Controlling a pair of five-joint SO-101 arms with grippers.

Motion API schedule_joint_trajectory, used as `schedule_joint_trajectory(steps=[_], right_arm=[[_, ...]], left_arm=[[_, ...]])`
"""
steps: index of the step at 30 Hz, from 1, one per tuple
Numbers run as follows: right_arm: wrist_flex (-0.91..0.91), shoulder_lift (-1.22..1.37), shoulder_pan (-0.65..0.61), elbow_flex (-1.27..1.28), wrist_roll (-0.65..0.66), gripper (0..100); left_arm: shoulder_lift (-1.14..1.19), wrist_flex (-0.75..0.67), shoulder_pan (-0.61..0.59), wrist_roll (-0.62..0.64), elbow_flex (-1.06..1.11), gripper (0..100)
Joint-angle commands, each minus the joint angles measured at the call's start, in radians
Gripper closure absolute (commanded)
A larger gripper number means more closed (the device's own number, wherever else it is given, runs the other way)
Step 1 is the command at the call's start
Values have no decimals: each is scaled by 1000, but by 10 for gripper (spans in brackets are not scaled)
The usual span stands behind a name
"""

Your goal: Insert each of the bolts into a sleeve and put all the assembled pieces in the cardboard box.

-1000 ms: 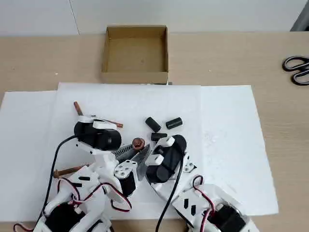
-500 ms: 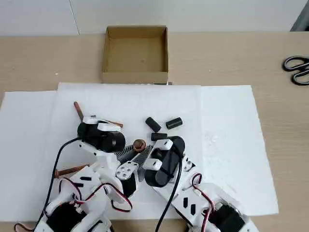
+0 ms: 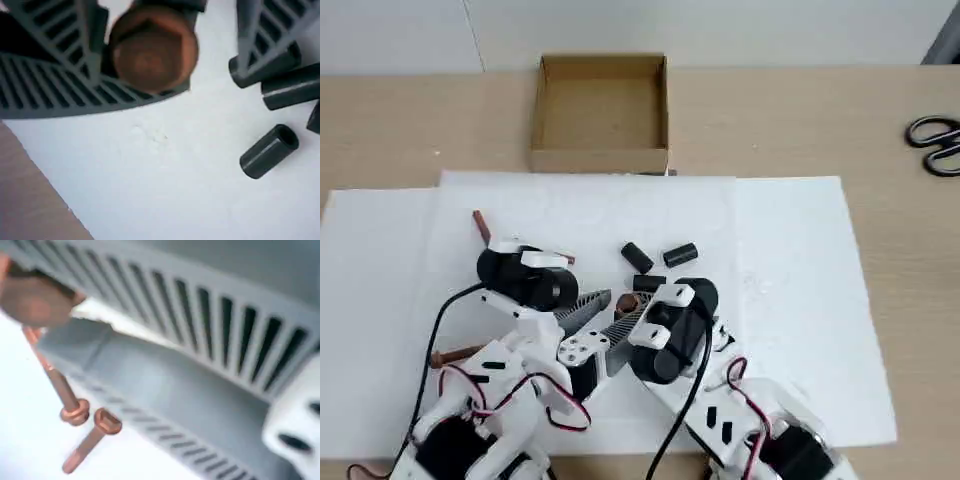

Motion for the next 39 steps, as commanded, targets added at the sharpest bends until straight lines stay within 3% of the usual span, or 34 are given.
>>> schedule_joint_trajectory(steps=[1, 8, 11, 17, 23, 32, 39], right_arm=[[-50, -12, 1, -15, 8, 995], [-50, -12, 2, 14, 8, 995], [-50, -12, 22, 14, 8, 995], [-51, -13, 127, 14, 6, 995], [-51, -13, 188, 17, -2, 995], [-61, -12, 326, 86, -175, 995], [-124, -7, 332, 84, -175, 996]], left_arm=[[2, 3, 9, -29, -13, 794], [6, 3, -46, -72, -117, 794], [2, 2, -94, -149, -124, 797], [0, -31, -235, -233, -125, 994], [0, -29, -324, -232, -110, 994], [0, -31, -555, -233, 70, 994], [0, -32, -583, -235, 229, 994]])
